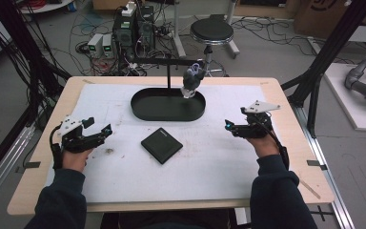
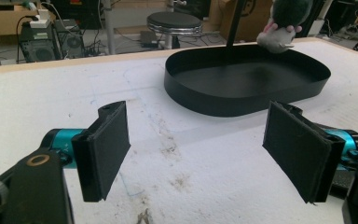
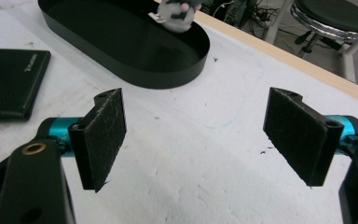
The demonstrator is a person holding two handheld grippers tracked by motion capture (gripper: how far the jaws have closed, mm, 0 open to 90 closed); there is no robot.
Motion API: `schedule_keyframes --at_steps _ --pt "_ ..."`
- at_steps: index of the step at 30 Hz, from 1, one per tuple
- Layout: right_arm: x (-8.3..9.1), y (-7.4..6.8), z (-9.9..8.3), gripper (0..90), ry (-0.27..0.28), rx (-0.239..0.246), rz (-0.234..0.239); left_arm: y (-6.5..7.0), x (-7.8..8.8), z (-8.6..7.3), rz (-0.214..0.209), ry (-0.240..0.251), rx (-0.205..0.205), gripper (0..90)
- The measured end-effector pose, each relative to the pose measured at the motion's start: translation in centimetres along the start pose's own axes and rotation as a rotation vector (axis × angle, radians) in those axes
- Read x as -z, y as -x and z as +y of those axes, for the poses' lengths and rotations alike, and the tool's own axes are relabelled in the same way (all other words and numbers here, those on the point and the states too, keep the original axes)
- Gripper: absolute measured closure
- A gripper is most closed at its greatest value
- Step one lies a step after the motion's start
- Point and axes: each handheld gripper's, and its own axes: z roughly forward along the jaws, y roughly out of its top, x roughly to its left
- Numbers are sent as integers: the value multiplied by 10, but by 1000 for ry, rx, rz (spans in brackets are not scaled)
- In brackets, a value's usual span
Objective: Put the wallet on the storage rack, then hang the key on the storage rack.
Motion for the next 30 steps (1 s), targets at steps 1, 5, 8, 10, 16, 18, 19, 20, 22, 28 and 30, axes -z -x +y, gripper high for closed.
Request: schedule_keyframes --at_steps 1,5,8,10,16,18,19,20,22,28,30 --pt "1 0 -2 216 0 2 -2 1 0 0 1 0 2 222" --pt "4 -2 -5 216 12 1 -9 3 -1 1 -2 -1 -4 223" --pt "6 -2 -9 216 23 -6 -18 5 -2 1 -9 0 -9 223" --pt "6 -3 -13 216 28 -17 -20 6 -2 2 -13 1 -12 223" --pt "4 -3 -22 215 18 -36 -15 9 -4 2 -21 -1 -16 222" --pt "4 -2 -24 216 20 -44 -23 9 -4 2 -23 -6 -20 223" --pt "4 -2 -25 216 20 -50 -25 10 -4 2 -23 -7 -19 222" --pt "3 -1 -26 215 17 -49 -25 10 -4 2 -23 -6 -18 223" --pt "2 -1 -28 216 10 -53 -23 10 -4 2 -28 -9 -24 223" --pt "0 0 -32 216 -4 -52 -20 17 -6 2 -70 -24 -23 263" --pt "0 0 -34 216 -3 -53 -16 22 -8 2 -106 -35 -21 288"
